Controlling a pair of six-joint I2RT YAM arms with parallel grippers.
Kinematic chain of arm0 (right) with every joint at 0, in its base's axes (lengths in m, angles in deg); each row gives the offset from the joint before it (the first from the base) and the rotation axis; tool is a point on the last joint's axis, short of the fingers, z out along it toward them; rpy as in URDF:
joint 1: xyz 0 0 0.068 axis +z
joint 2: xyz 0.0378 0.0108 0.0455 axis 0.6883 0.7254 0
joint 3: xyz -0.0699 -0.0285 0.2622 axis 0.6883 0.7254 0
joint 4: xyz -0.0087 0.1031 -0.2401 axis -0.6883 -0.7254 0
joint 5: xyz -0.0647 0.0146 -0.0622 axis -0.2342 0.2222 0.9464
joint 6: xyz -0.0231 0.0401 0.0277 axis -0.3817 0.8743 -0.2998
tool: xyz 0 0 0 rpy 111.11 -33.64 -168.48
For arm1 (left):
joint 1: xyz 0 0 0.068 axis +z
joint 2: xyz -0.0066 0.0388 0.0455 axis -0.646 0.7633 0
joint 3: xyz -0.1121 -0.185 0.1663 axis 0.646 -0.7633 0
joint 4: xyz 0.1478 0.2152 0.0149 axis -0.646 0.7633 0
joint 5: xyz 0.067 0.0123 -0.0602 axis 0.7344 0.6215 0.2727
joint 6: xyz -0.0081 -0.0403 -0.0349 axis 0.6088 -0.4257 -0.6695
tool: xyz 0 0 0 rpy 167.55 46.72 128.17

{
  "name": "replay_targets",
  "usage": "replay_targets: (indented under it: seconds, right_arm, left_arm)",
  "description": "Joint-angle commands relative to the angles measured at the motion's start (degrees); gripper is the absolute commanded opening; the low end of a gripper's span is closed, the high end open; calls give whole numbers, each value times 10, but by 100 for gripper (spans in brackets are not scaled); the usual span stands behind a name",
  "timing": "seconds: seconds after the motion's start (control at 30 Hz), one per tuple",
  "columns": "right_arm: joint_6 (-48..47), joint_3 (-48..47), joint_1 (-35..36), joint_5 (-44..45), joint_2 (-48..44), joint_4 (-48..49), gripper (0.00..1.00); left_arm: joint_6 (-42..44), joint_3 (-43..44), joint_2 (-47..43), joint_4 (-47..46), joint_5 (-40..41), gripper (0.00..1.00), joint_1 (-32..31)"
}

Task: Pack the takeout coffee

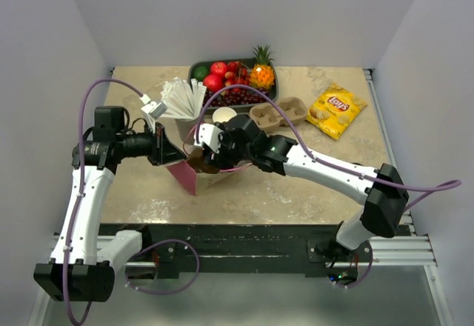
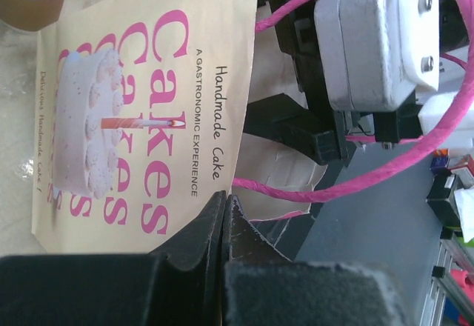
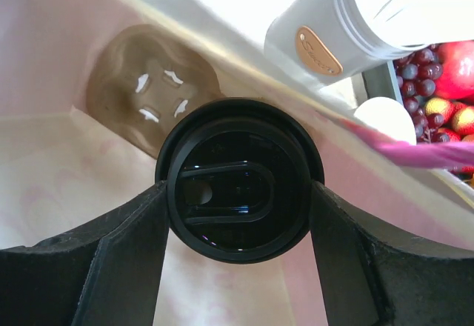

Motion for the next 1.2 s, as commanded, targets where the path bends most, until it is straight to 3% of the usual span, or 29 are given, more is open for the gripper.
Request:
replay_targets:
  seconds: [0.0, 0.33, 0.6, 0.83, 1.17]
  right_arm:
    - [15, 8, -6, 19, 11, 48, 44]
    - [17, 1, -25, 22, 81, 75, 44]
    - [39, -13, -42, 3, 135, 110, 45]
    - [69, -60, -68, -26, 198, 52, 46]
    - [73, -123, -81, -45, 267, -71, 48]
  left_arm:
    - [33, -22, -7, 19, -14, 0, 5]
    - [-21, 56, 41, -16, 24, 0, 4]
    - [-52, 49, 63, -12, 40, 0, 34]
    - [-62, 56, 76, -22, 44, 0, 69]
    - [-63, 45, 69, -44, 23, 0, 68]
